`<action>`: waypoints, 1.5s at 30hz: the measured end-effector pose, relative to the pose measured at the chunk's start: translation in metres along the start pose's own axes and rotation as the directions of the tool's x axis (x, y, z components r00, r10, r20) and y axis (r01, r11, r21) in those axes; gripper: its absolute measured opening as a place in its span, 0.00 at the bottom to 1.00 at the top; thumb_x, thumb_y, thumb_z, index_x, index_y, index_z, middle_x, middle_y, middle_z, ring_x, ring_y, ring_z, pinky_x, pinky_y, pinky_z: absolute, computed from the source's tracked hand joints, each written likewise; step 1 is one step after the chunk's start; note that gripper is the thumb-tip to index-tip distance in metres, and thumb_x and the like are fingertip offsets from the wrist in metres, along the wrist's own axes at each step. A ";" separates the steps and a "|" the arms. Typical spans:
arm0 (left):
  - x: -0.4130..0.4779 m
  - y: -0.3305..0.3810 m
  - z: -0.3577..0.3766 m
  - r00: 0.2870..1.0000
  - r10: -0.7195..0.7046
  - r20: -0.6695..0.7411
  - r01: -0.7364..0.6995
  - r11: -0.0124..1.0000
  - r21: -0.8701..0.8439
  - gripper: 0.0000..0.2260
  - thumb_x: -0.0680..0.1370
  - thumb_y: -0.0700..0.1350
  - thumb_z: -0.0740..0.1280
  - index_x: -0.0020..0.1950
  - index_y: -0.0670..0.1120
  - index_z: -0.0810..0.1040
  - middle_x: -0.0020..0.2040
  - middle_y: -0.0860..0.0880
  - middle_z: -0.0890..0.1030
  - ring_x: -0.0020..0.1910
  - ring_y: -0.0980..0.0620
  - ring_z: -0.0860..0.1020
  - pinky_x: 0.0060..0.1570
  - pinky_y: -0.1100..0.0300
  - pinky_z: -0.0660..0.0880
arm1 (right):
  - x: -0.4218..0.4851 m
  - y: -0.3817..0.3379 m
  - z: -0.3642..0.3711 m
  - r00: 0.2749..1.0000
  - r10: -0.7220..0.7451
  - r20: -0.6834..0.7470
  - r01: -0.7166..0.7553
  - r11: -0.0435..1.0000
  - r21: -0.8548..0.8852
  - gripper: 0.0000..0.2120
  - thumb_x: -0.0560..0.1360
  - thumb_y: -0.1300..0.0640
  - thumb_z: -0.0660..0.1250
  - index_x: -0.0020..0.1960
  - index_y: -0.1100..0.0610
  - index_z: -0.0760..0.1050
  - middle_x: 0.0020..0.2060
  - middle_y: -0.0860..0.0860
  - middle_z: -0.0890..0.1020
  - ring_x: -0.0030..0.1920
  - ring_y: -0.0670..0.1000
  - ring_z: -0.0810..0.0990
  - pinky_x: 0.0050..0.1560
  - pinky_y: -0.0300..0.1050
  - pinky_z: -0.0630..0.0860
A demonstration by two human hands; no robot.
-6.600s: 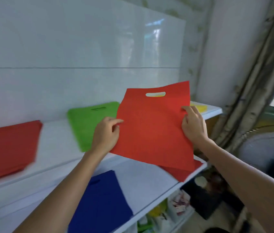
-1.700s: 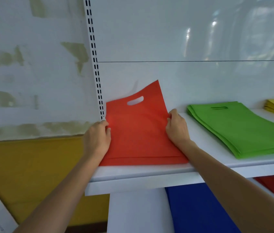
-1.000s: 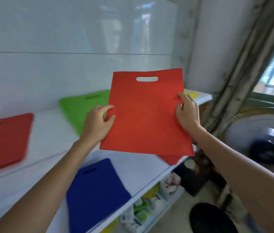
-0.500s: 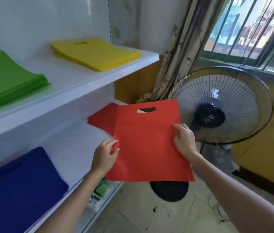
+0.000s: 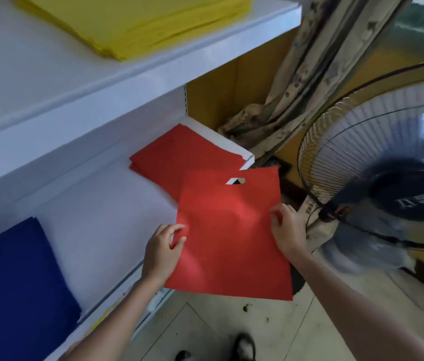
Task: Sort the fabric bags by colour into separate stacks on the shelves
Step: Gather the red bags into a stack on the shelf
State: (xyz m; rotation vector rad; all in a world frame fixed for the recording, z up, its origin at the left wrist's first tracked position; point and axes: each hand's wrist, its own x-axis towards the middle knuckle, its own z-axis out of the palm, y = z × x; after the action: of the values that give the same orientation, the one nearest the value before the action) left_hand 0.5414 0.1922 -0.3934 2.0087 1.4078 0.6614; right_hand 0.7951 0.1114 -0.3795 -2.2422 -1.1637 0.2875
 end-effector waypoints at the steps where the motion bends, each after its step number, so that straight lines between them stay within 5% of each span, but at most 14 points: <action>1: 0.007 -0.002 0.004 1.000 -0.008 -0.008 0.008 1.000 0.002 0.11 0.72 0.38 0.70 0.54 0.45 0.80 0.43 0.53 0.74 0.33 0.61 0.69 0.42 0.64 0.68 | 0.010 0.002 0.005 1.000 0.002 0.003 -0.002 1.000 0.001 0.09 0.77 0.64 0.60 0.54 0.60 0.76 0.52 0.52 0.77 0.51 0.51 0.77 0.48 0.37 0.67; 9: 0.079 -0.013 0.041 0.980 -0.112 -0.166 0.106 0.993 -0.047 0.15 0.74 0.37 0.68 0.61 0.43 0.78 0.47 0.51 0.73 0.36 0.60 0.71 0.46 0.64 0.70 | 0.154 -0.016 0.074 0.956 -0.229 0.182 0.236 0.971 -0.020 0.20 0.73 0.65 0.60 0.65 0.62 0.69 0.62 0.56 0.72 0.61 0.57 0.72 0.57 0.49 0.71; 13: 0.113 -0.020 0.059 0.966 -0.154 -0.206 0.146 0.988 -0.058 0.23 0.71 0.35 0.71 0.65 0.42 0.74 0.51 0.50 0.71 0.37 0.59 0.73 0.44 0.74 0.67 | 0.212 -0.041 0.106 0.919 -0.306 0.248 0.311 0.950 0.020 0.25 0.73 0.69 0.58 0.70 0.61 0.64 0.67 0.57 0.66 0.65 0.58 0.67 0.60 0.49 0.69; 18: 0.148 -0.024 0.077 0.922 -0.257 -0.290 0.247 0.966 -0.071 0.26 0.72 0.39 0.71 0.69 0.43 0.69 0.60 0.45 0.71 0.56 0.46 0.75 0.61 0.59 0.70 | 0.272 -0.066 0.139 0.859 -0.424 0.287 0.419 0.905 0.082 0.27 0.71 0.73 0.58 0.69 0.63 0.65 0.69 0.59 0.61 0.65 0.61 0.67 0.62 0.50 0.69; 20: 0.158 -0.025 0.081 0.910 -0.335 -0.245 0.340 0.940 -0.021 0.29 0.73 0.45 0.71 0.71 0.44 0.65 0.66 0.44 0.67 0.64 0.45 0.69 0.65 0.60 0.64 | 0.285 -0.076 0.158 0.803 -0.420 0.422 0.506 0.855 -0.111 0.25 0.75 0.64 0.60 0.71 0.59 0.62 0.73 0.59 0.54 0.71 0.62 0.59 0.70 0.57 0.61; 23: 0.158 -0.029 0.089 0.840 -0.530 -0.116 0.532 0.761 0.370 0.31 0.75 0.59 0.63 0.74 0.50 0.57 0.73 0.42 0.56 0.69 0.41 0.58 0.67 0.50 0.60 | 0.286 -0.077 0.177 0.759 -0.174 0.627 0.548 0.692 -0.471 0.25 0.81 0.48 0.51 0.76 0.50 0.51 0.75 0.61 0.43 0.75 0.63 0.45 0.69 0.67 0.50; 27: 0.160 -0.028 0.088 0.801 -0.592 -0.095 0.567 0.697 0.438 0.29 0.78 0.61 0.56 0.75 0.53 0.52 0.73 0.40 0.51 0.70 0.40 0.55 0.67 0.47 0.58 | 0.280 -0.079 0.182 0.793 -0.149 0.591 0.539 0.623 -0.567 0.25 0.81 0.47 0.46 0.76 0.52 0.47 0.75 0.63 0.47 0.74 0.63 0.47 0.69 0.69 0.50; 30: 0.144 -0.021 0.084 0.816 -0.557 -0.155 0.572 0.742 0.348 0.25 0.79 0.57 0.57 0.74 0.51 0.57 0.72 0.41 0.57 0.69 0.41 0.59 0.66 0.49 0.62 | 0.267 -0.092 0.171 0.764 -0.338 0.550 0.601 0.683 -0.415 0.21 0.80 0.52 0.52 0.72 0.56 0.59 0.70 0.62 0.61 0.70 0.62 0.59 0.67 0.63 0.60; 36: 0.050 -0.002 0.026 0.760 -0.557 -0.335 0.624 0.770 0.135 0.14 0.78 0.45 0.63 0.63 0.49 0.73 0.60 0.46 0.70 0.57 0.48 0.74 0.56 0.57 0.72 | 0.183 -0.152 0.152 0.519 -0.608 0.601 0.739 0.672 0.042 0.23 0.78 0.58 0.57 0.72 0.57 0.62 0.66 0.59 0.69 0.67 0.59 0.67 0.64 0.53 0.67; 45: -0.141 0.030 -0.119 0.526 -0.577 -0.625 0.754 0.656 0.028 0.13 0.76 0.42 0.65 0.60 0.46 0.76 0.54 0.46 0.75 0.53 0.47 0.75 0.53 0.55 0.73 | -0.046 -0.263 0.097 0.114 -0.851 0.513 0.766 0.404 0.500 0.19 0.77 0.58 0.59 0.67 0.56 0.69 0.62 0.54 0.74 0.57 0.57 0.77 0.56 0.50 0.74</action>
State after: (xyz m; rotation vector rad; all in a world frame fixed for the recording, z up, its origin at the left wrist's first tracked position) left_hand 0.4342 0.0723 -0.2974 1.2425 2.6061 0.7292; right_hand 0.5485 0.2298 -0.3051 -0.9499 -2.5499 0.7695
